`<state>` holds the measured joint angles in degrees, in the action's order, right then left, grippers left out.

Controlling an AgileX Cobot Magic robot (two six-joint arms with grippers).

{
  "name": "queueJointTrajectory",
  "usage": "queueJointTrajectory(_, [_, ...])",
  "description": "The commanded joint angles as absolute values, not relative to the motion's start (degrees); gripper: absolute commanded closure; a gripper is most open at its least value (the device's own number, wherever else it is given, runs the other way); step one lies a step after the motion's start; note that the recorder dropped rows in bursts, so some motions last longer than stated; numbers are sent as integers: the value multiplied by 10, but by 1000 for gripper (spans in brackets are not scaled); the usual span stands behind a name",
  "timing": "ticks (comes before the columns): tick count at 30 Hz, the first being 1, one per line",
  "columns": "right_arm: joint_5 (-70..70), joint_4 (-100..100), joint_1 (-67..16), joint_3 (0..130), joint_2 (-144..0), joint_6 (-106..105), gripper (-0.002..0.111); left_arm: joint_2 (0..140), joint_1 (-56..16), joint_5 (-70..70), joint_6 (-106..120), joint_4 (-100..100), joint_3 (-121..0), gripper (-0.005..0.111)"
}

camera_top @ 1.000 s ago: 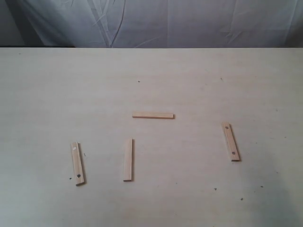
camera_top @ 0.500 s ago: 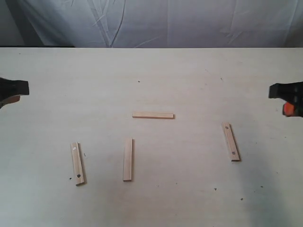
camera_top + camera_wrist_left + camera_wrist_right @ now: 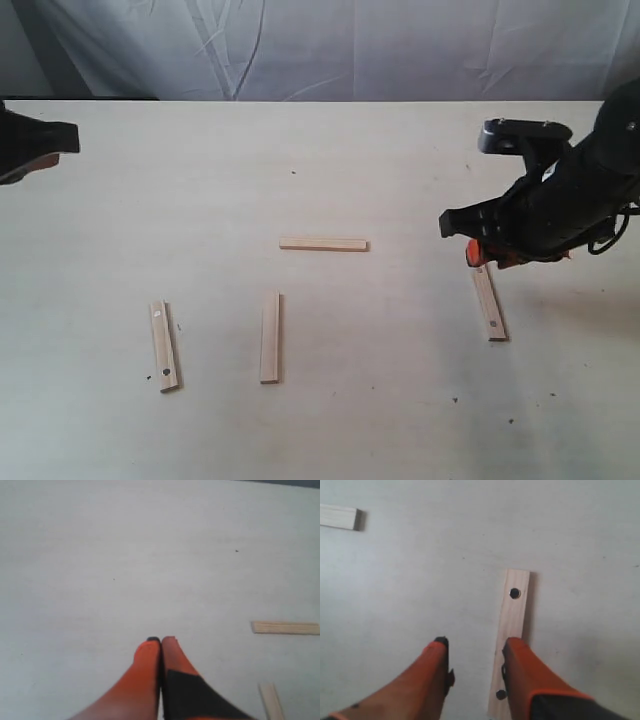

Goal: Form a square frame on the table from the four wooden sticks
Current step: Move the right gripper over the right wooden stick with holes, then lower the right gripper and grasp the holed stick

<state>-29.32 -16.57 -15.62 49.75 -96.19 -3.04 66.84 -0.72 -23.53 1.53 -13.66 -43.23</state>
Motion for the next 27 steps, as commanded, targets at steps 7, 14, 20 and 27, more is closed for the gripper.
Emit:
queueJointTrajectory(7, [-287, -150, -160, 506, -1021, 11, 70, 849, -120, -287, 37, -148, -496, 107])
queueJointTrajectory(14, [-284, -132, -160, 506, -1047, 20, 68, 876, -150, -300, 37, -152, -520, 107])
queueJointTrajectory(20, [-277, -104, -160, 506, -1048, 47, 62, 876, -150, -280, 36, -159, -521, 107])
queueJointTrajectory(27, [-267, -106, -160, 506, -1060, 47, 64, 876, -150, -278, 36, -161, -521, 107])
